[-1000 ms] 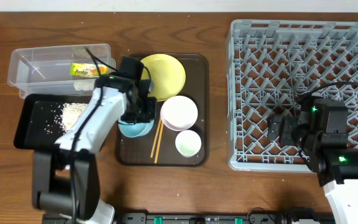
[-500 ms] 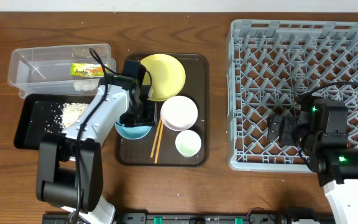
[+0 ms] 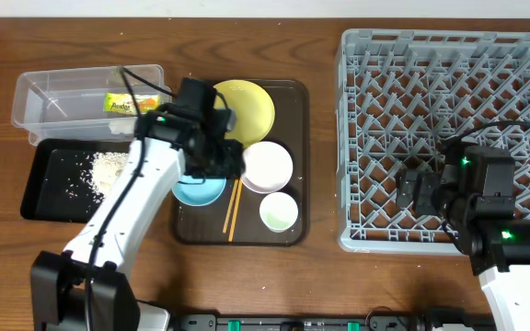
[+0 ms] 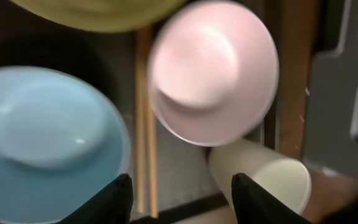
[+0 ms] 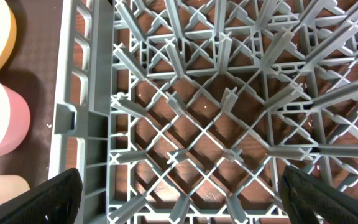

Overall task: Sort waste into correct bins and load items into the dishwasher rack
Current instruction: 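Grasp the white cup with the left gripper and lift it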

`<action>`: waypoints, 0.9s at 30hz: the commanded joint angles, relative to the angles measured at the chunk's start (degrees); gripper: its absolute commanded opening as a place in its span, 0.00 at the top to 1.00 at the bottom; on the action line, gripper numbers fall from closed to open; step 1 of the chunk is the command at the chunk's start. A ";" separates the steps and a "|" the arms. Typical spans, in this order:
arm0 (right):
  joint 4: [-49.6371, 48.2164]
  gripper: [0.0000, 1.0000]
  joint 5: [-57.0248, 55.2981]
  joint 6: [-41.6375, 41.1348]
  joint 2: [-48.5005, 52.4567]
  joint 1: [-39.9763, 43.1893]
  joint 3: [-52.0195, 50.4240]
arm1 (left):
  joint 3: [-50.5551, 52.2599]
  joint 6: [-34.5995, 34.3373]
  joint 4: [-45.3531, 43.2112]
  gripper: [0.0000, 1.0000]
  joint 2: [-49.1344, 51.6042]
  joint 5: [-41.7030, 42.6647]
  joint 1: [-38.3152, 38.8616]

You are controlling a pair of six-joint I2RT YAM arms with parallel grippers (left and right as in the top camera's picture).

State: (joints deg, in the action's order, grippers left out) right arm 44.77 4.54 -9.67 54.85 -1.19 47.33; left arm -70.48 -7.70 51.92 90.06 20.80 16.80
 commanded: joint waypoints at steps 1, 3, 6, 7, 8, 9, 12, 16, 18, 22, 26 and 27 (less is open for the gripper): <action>0.02 0.01 0.42 -0.57 -0.46 -0.72 1.38 | 1.60 -0.07 0.39 0.46 0.17 1.70 3.58; 0.02 0.01 0.42 -0.57 -0.46 -0.72 1.38 | 2.47 -0.07 0.68 0.45 0.17 1.70 5.73; 0.02 0.01 0.42 -0.57 -0.46 -0.72 1.38 | 3.72 -0.09 0.70 0.45 0.17 1.11 8.72; 0.00 0.01 0.42 -0.57 -0.46 -0.72 1.38 | 4.09 -0.09 0.61 0.46 0.17 -0.04 9.44; 0.00 0.01 0.42 -0.57 -0.46 -0.72 1.38 | 4.57 -0.07 0.33 0.45 0.24 -1.60 10.19; 0.02 0.01 0.42 -0.57 -0.46 -0.72 1.38 | 5.18 -0.09 0.04 0.45 0.28 -3.43 10.95; 0.04 0.01 0.44 -0.57 -0.46 -0.72 1.38 | 6.99 -0.07 -0.94 0.46 0.50 -5.40 12.04; 0.02 0.01 0.42 -0.57 -0.46 -0.72 1.38 | 9.53 -0.09 -3.52 0.46 0.55 -4.98 12.33; 0.04 0.01 0.44 -0.57 -0.46 -0.72 1.38 | 10.64 -0.09 -4.72 0.47 0.55 -4.98 12.33; 0.02 0.01 0.44 -0.57 -0.46 -0.72 1.38 | 11.67 -0.09 -5.92 0.60 0.55 -4.98 12.33; 0.04 0.01 0.44 -0.57 -0.46 -0.72 1.38 | 11.93 -0.13 -6.64 0.76 0.55 -4.79 12.33; 0.07 0.01 0.44 -0.57 -0.46 -0.72 1.38 | 11.93 -0.13 -6.64 0.76 0.55 -4.79 12.33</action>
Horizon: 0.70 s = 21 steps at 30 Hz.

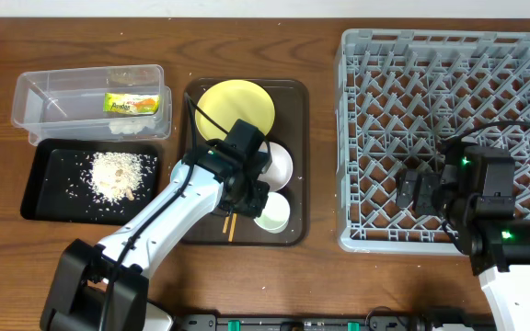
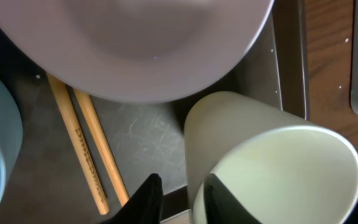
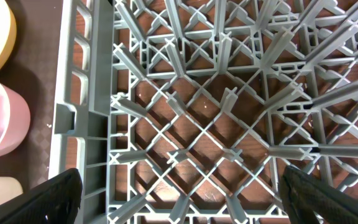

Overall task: Sort waste into correct bins and load items into the dishwasher rack
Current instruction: 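Grasp the white cup with the left gripper and lift it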

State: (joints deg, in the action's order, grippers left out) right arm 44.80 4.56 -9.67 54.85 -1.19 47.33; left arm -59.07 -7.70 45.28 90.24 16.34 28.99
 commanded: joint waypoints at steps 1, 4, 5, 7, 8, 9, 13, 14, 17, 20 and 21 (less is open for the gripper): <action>0.04 0.01 0.42 -0.57 -0.46 -0.72 1.38 | 0.52 -0.13 0.00 0.76 0.37 -0.33 0.13; 0.00 0.01 0.42 -0.57 -0.46 -0.72 1.38 | 0.52 -0.13 0.00 0.81 0.39 -0.31 0.13; 0.02 0.01 0.42 -0.57 -0.46 -0.72 1.38 | 0.52 -0.13 0.00 0.81 0.44 -0.33 0.13; 0.02 0.01 0.42 -0.57 -0.46 -0.72 1.38 | 0.52 -0.13 0.00 0.86 0.48 -0.33 0.13; 0.02 0.01 0.42 -0.57 -0.46 -0.72 1.38 | 0.52 -0.13 0.02 0.86 0.48 -0.33 0.13; 0.02 0.01 0.42 -0.57 -0.46 -0.72 1.38 | 0.55 -0.13 0.02 0.86 0.48 -0.33 0.13; 0.02 0.01 0.42 -0.57 -0.46 -0.72 1.38 | 0.63 -0.13 0.07 0.92 0.52 -0.33 0.13; 0.02 0.01 0.42 -0.57 -0.46 -0.72 1.38 | 0.63 -0.13 0.07 0.94 0.55 -0.31 0.13; 0.02 0.01 0.42 -0.57 -0.46 -0.72 1.38 | 0.63 -0.76 0.07 0.94 0.55 -0.33 0.13; 0.04 0.01 0.39 -0.57 -0.46 -0.72 1.38 | 0.07 -1.70 1.07 0.94 0.22 -0.31 -0.48; 0.04 0.01 0.39 -0.57 -0.46 -0.72 1.38 | -0.48 -2.40 1.92 0.94 -0.17 -0.28 -0.94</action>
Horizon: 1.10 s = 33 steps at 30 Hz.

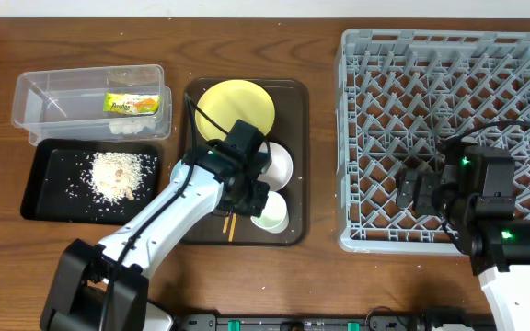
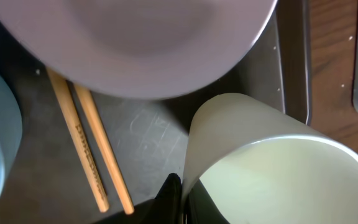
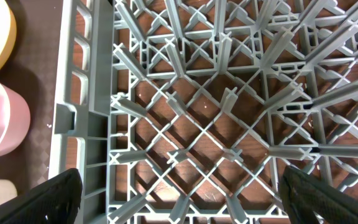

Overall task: Sort waste into correct bins and load items into the dishwasher rack
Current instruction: 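Grasp the white cup with the left gripper and lift it, then hand the white cup from the left gripper to the right gripper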

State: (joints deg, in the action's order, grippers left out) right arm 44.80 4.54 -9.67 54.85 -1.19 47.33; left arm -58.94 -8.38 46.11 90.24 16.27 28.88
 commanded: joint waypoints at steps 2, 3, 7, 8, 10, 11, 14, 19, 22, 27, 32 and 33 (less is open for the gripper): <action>0.02 0.01 0.39 -0.57 -0.46 -0.72 1.38 | -1.97 -1.79 2.93 0.94 -1.27 1.18 -1.99; 0.00 0.01 0.37 -0.55 -0.46 -0.72 1.38 | -2.82 -1.77 3.85 0.94 -2.23 2.86 -2.82; -0.20 0.01 -0.02 -0.57 -0.46 -0.70 1.38 | -5.22 -1.75 4.83 0.94 -7.21 10.51 -7.10; -0.22 0.01 0.00 -0.57 -0.46 -0.70 1.38 | -5.57 -1.77 4.74 0.94 -8.41 12.15 -8.46; -0.24 0.01 0.00 -0.57 -0.46 -0.70 1.38 | -5.92 -1.77 4.13 0.94 -10.64 16.06 -12.15; -0.24 0.01 0.02 -0.59 -0.46 -0.70 1.38 | -5.92 -1.77 3.69 0.94 -11.41 17.99 -14.19; -1.25 0.01 0.09 -2.54 -0.42 -0.72 1.36 | -5.90 -1.79 1.88 0.94 -11.93 24.09 -21.27; -6.58 0.01 10.97 -3.34 1.31 -0.72 1.31 | -5.75 -1.79 -5.81 0.94 -6.93 42.86 -30.91; -9.33 0.01 21.94 -1.25 3.74 -0.74 1.31 | -5.75 -1.79 -10.34 0.94 -1.79 54.36 -32.98; -12.96 0.02 41.27 5.90 10.10 -0.79 1.31 | -5.75 -1.79 -15.34 0.94 7.98 71.82 -31.61; -16.65 0.04 52.63 10.23 17.44 -2.67 1.31 | -5.75 -1.77 -15.67 0.94 13.57 73.72 -27.89; -17.51 0.04 53.72 10.21 18.86 -3.37 1.31 | -5.75 -1.77 -15.96 0.94 13.94 73.72 -27.08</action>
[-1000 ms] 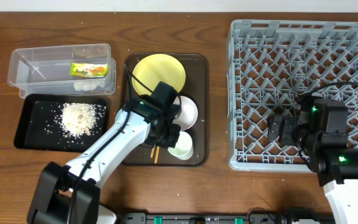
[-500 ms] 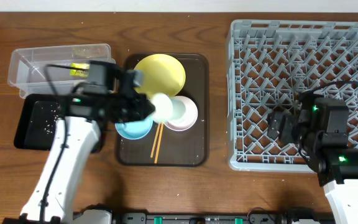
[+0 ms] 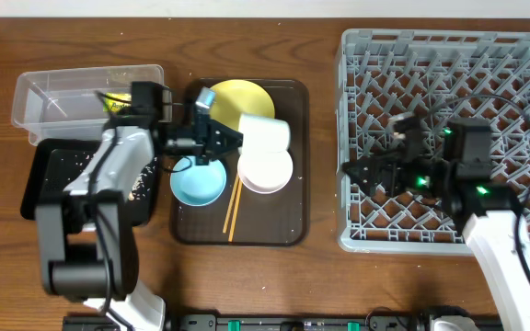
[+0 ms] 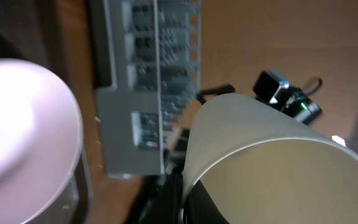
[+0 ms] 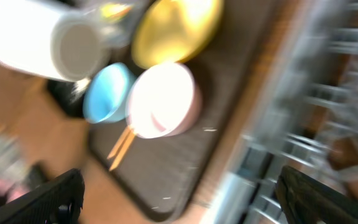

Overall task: Sort waste into correct bins and load items into the dishwasher rack
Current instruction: 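Hand the white cup from the left gripper to the right gripper, then carry the white cup with the right gripper over the dish rack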

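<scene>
A cream cup hangs on its side above the brown tray, mouth toward my left gripper, which is shut on its rim. In the left wrist view the cup fills the right half and the gripper pinches its wall. On the tray lie a yellow plate, a pink bowl, a blue bowl and chopsticks. My right gripper stands open over the left side of the grey dishwasher rack, facing the tray. The blurred right wrist view shows the cup and the pink bowl.
A clear bin holding a yellow wrapper stands at the back left. In front of it is a black tray with spilled rice. The rack's prongs rise across the right side of the table.
The cup was on the tray with my left gripper shut on its rim; now it is held up on its side over the plate. My right gripper has moved left and turned toward the tray.
My left gripper was open above the bowls. Then it stood around the cup's rim at the tray's front right, then shut on it. Now the cup is lifted and tipped sideways. My right gripper stayed over the rack until it moved left just now.
</scene>
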`<action>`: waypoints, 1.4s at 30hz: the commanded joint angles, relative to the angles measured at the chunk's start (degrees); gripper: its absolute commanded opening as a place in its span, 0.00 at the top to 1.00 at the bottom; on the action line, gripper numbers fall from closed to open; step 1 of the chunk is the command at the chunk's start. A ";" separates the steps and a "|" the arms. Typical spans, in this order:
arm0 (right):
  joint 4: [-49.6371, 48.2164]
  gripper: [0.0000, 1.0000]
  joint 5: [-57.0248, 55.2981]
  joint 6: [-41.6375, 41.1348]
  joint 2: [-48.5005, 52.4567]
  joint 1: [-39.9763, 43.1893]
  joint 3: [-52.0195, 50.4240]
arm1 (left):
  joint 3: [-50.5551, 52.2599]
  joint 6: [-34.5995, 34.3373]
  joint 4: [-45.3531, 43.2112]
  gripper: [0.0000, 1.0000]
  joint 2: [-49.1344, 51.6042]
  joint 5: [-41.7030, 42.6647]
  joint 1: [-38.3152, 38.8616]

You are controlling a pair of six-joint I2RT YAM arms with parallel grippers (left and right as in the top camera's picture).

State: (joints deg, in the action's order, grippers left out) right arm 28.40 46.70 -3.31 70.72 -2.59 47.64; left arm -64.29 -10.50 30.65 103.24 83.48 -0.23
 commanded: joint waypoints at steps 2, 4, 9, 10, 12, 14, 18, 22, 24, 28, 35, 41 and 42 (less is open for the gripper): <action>-3.19 0.05 13.14 3.85 5.57 -3.52 1.01 | -0.39 0.33 -2.08 0.94 1.03 6.51 3.82; -6.05 0.06 15.23 3.80 7.82 -5.22 1.01 | -0.39 0.28 -3.50 0.94 1.01 6.49 5.11; -13.66 0.05 17.27 1.31 11.04 -9.14 1.01 | -0.39 0.07 -3.80 0.94 1.03 5.38 6.62; -15.30 0.05 17.27 0.83 11.17 -9.77 1.01 | -0.39 0.07 -3.80 0.94 1.03 5.40 6.69; -18.71 0.05 17.44 0.46 11.17 -10.78 1.01 | -0.39 0.07 -3.80 0.94 1.03 5.40 6.69; -21.57 0.05 17.44 -0.52 11.17 -11.39 1.01 | -0.39 0.07 -3.78 0.94 1.03 5.40 6.69; -26.03 0.04 17.40 -1.14 11.19 -12.39 1.01 | -0.39 -0.37 -3.78 0.94 1.03 5.42 6.88; -28.68 0.03 15.19 -1.14 11.54 -13.92 1.01 | -0.39 -1.03 -3.78 0.94 1.03 5.97 8.02; -29.00 0.04 14.19 -1.14 11.61 -14.53 1.01 | -0.39 -1.03 -3.78 0.94 1.03 6.08 8.70; -29.33 0.08 14.21 -1.14 11.61 -14.86 1.01 | -0.39 -1.01 -3.80 0.94 1.03 6.03 9.20; -29.33 0.22 14.19 -1.14 11.61 -14.84 1.01 | -0.39 -1.01 -3.80 0.94 1.03 6.01 9.20; -29.31 0.27 14.19 -1.14 11.61 -14.84 1.01 | -0.39 -1.01 -3.80 0.94 1.03 6.01 9.20; -29.31 0.28 14.19 -1.14 11.61 -14.84 1.01 | -0.39 -1.01 -3.80 0.94 1.03 5.84 9.20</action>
State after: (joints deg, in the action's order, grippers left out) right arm -0.93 60.62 -4.54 81.93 -16.38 47.75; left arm -64.29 -10.96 26.89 104.57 88.18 9.10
